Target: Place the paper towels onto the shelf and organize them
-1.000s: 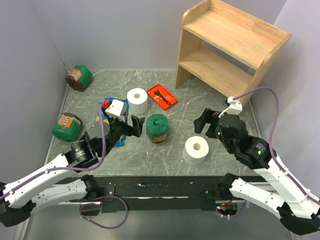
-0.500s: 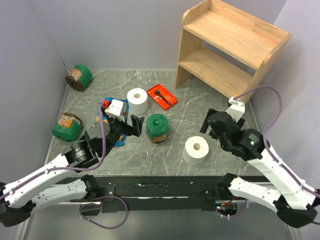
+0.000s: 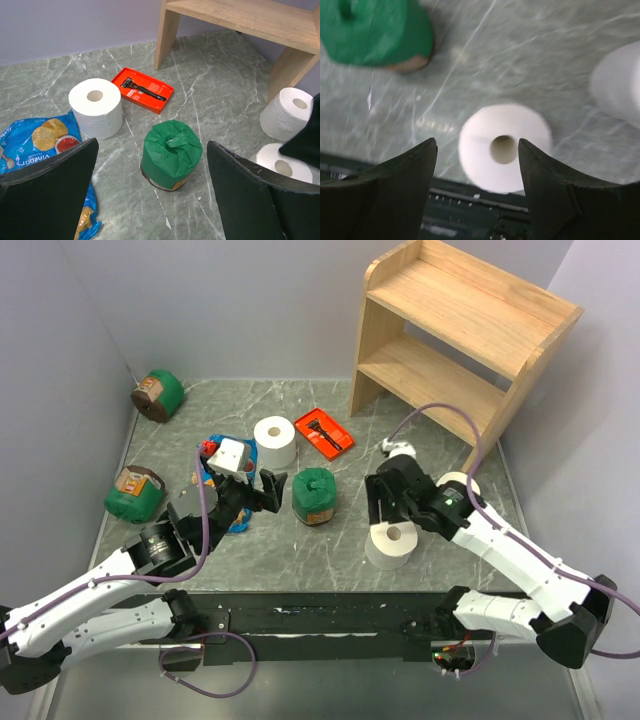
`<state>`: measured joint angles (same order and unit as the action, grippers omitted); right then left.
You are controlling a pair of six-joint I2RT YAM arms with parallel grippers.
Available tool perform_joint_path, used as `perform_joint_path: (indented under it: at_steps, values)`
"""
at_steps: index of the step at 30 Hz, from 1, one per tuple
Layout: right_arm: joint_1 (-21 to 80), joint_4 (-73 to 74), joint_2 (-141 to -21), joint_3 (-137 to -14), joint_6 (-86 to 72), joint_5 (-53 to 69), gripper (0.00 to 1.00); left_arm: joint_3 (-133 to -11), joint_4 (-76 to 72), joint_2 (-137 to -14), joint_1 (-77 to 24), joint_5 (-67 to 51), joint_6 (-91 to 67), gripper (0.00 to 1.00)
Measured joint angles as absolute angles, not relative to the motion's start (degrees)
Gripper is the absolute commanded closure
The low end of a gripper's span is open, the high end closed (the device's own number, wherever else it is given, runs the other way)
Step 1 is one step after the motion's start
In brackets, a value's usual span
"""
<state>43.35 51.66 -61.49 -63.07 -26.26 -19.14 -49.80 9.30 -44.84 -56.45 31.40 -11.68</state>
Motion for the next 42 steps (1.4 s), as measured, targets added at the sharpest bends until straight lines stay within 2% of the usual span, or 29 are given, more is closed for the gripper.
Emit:
perform_joint_path:
  at_steps: [5,9,37,42]
  values:
    - [44.2,49.5,-63.1,-59.1,-25.7,-9.6,0.30,-49.8,9.3,-44.8,-56.4,31.4,-11.7,0.04]
    - [45.8,49.1,-63.3,-58.5,-26.1,-7.4,0.31,-49.8,9.3,-44.8,-56.4,31.4,-11.7,0.04]
    - [48.0,49.1,-69.1,-54.0,-27.8,-13.1,0.31,-49.8,9.3,-44.6,-56.4,31.4,-11.7,0.04]
    - [48.0,49.3,-69.1,-54.0,-27.8,-14.2,0.28,-49.8,9.3,-44.6,-56.4,31.4,-11.7,0.04]
